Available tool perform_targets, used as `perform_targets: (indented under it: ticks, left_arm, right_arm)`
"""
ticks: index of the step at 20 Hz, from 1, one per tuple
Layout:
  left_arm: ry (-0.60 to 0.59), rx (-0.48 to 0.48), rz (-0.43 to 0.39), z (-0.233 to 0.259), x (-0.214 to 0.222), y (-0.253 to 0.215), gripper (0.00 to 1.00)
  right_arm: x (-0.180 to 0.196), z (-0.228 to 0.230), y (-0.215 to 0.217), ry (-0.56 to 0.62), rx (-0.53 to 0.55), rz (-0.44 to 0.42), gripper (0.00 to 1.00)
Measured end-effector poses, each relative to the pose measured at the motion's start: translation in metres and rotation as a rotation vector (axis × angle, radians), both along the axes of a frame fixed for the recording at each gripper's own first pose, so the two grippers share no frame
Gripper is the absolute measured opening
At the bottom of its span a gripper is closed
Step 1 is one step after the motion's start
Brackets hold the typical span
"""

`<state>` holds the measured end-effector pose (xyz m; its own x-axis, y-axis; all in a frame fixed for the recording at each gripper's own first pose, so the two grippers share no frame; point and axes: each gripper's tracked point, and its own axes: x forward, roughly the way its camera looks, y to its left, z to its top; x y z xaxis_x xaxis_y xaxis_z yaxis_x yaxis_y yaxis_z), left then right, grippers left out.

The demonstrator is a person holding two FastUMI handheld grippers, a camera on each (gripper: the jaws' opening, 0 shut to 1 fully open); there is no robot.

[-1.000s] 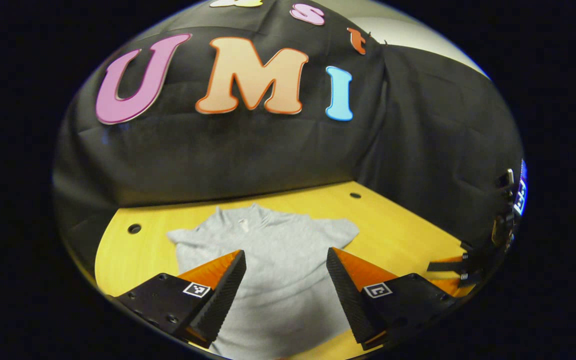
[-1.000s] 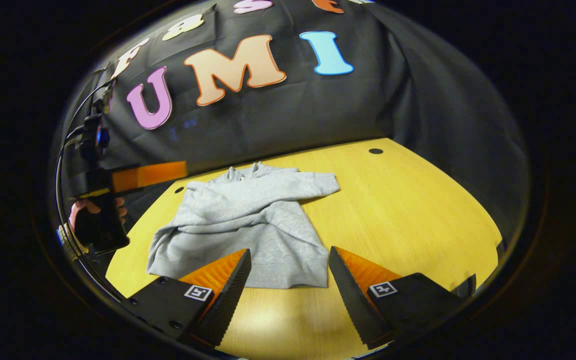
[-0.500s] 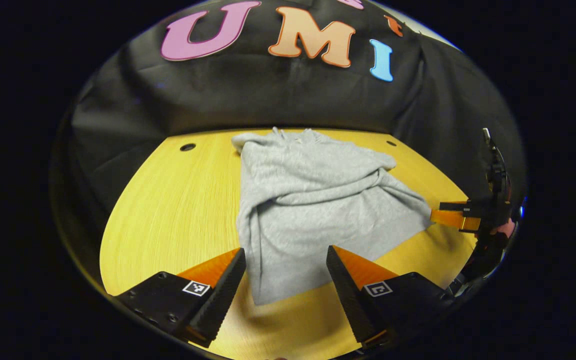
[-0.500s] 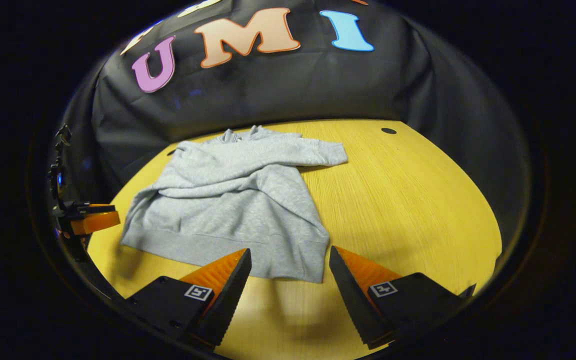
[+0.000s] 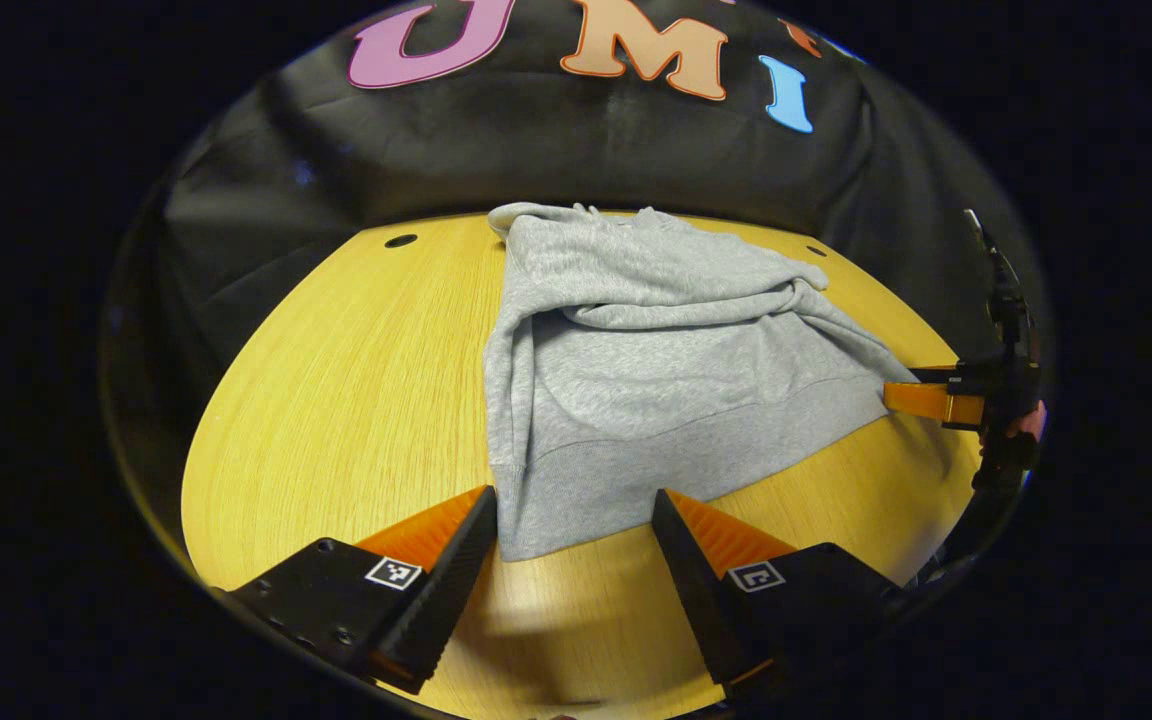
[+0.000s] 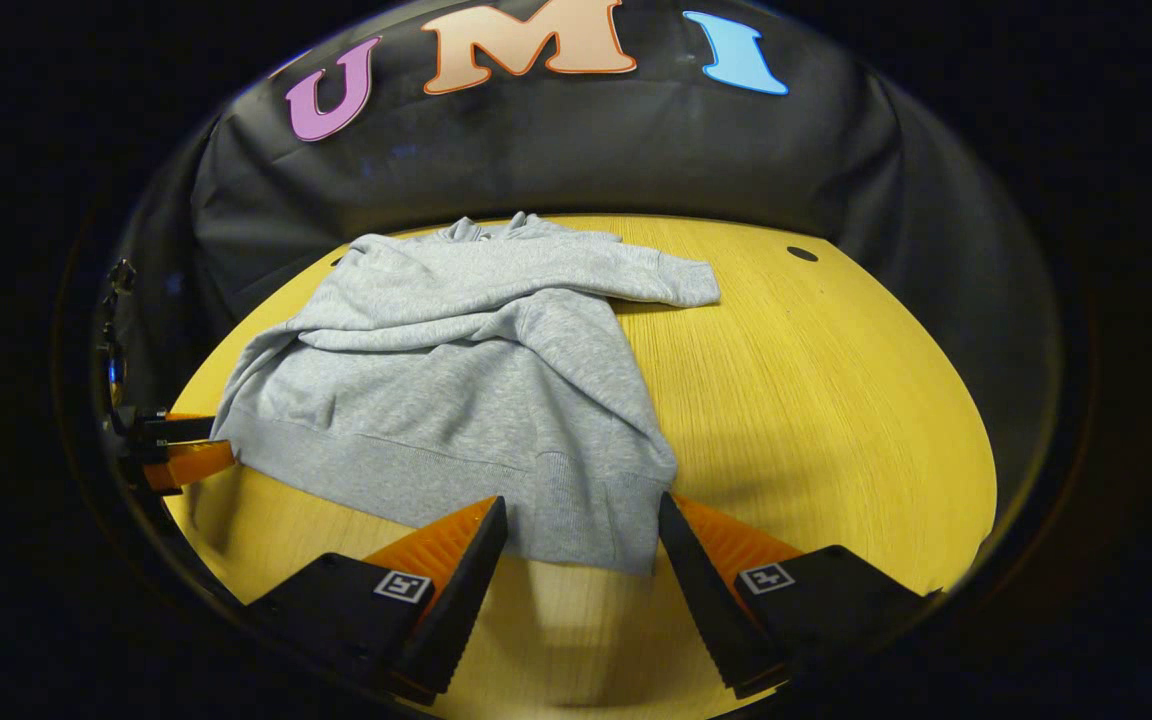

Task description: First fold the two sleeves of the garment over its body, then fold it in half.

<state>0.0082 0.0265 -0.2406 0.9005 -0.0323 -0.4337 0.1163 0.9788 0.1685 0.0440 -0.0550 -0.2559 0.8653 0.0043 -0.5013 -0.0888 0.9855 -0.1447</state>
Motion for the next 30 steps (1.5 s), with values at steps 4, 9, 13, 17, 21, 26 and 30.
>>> perform_targets:
  ticks: [4,9,13,17,21,26,30]
  left_arm:
    - [-0.006,0.020,0.011,0.001,0.004,-0.001,0.92]
    - [0.001,0.011,-0.002,0.001,0.008,-0.008,0.64]
    - [0.031,-0.013,-0.023,0.002,0.011,-0.014,0.21]
    - [0.017,0.014,0.001,0.003,0.011,-0.014,0.00]
    - [0.022,-0.054,0.006,0.012,0.009,-0.020,0.00]
    - [-0.078,-0.158,-0.013,0.056,0.022,-0.032,0.00]
    - [-0.177,-0.233,-0.027,0.111,0.050,-0.041,0.00]
  right_arm:
    - [0.000,-0.002,0.003,0.008,0.006,0.011,0.86]
    - [-0.004,-0.005,0.021,0.032,0.034,0.048,0.46]
    - [-0.004,-0.006,0.024,0.042,0.032,0.040,0.13]
    - [-0.004,-0.004,0.024,0.048,0.036,0.017,0.05]
    - [-0.005,0.008,0.026,0.033,0.053,0.008,0.05]
    - [0.004,0.043,0.034,-0.020,0.098,0.024,0.03]
    - [0.028,0.081,0.040,-0.092,0.117,0.037,0.05]
